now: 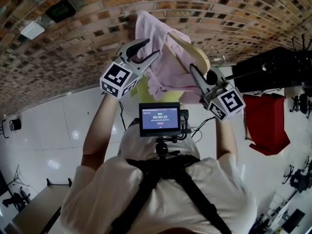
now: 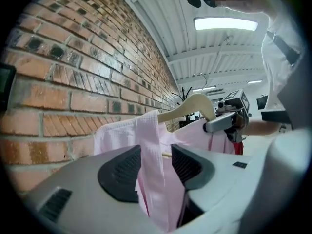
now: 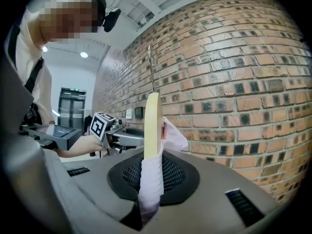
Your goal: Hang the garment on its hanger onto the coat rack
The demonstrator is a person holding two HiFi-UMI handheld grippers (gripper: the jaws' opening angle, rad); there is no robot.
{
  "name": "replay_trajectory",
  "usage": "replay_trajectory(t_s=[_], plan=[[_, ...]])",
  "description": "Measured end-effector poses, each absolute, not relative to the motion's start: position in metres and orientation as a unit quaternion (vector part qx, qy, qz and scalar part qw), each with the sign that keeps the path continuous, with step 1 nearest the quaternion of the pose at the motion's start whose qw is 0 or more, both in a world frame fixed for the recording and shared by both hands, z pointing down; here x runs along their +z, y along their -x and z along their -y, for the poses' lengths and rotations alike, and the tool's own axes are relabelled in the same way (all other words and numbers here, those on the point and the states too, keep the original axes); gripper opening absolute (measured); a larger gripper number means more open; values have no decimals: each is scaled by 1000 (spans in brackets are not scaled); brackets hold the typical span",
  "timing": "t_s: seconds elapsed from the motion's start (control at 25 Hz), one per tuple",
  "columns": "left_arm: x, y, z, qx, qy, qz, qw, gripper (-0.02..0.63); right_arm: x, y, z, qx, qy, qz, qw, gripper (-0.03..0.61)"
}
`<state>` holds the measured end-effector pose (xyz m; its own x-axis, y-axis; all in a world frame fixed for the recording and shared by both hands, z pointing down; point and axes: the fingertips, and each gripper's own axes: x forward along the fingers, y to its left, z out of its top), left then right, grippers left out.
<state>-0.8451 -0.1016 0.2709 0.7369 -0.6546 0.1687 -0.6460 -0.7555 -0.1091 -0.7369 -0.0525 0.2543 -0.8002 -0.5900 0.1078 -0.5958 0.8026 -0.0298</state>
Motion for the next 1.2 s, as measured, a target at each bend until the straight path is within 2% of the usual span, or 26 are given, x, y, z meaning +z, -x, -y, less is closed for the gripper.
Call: replay_trajectory(t_s=[0.2, 0.32, 0.36, 0.4, 0.44, 0.68, 0.96, 1.12, 1.2], plan=[[245, 835, 122, -99, 922, -374, 30, 205, 242, 746, 47, 17, -308, 949, 62, 9], [243, 835, 129, -95, 913, -396, 26, 114, 243, 749, 42, 15, -306, 949, 70, 9], [243, 835, 129, -92, 912, -400, 28, 52, 243, 749, 40, 14, -306, 949, 73, 9], [243, 834, 129, -88, 911, -401, 30, 18, 244, 748, 39, 13, -307, 949, 76, 9], [243, 831, 128, -86, 913, -398, 33, 12, 244, 748, 39, 13, -308, 948, 79, 9], [249, 807, 108, -87, 930, -353, 54, 8, 255, 736, 46, 38, -329, 940, 78, 9], [254, 761, 51, -82, 968, -214, 101, 7, 271, 737, 50, 69, -336, 936, 78, 9], [259, 769, 49, -70, 967, -224, 99, 15, 268, 739, 46, 65, -334, 938, 62, 9], [261, 778, 51, -65, 966, -232, 97, 106, 262, 737, 45, 60, -334, 939, 51, 9]])
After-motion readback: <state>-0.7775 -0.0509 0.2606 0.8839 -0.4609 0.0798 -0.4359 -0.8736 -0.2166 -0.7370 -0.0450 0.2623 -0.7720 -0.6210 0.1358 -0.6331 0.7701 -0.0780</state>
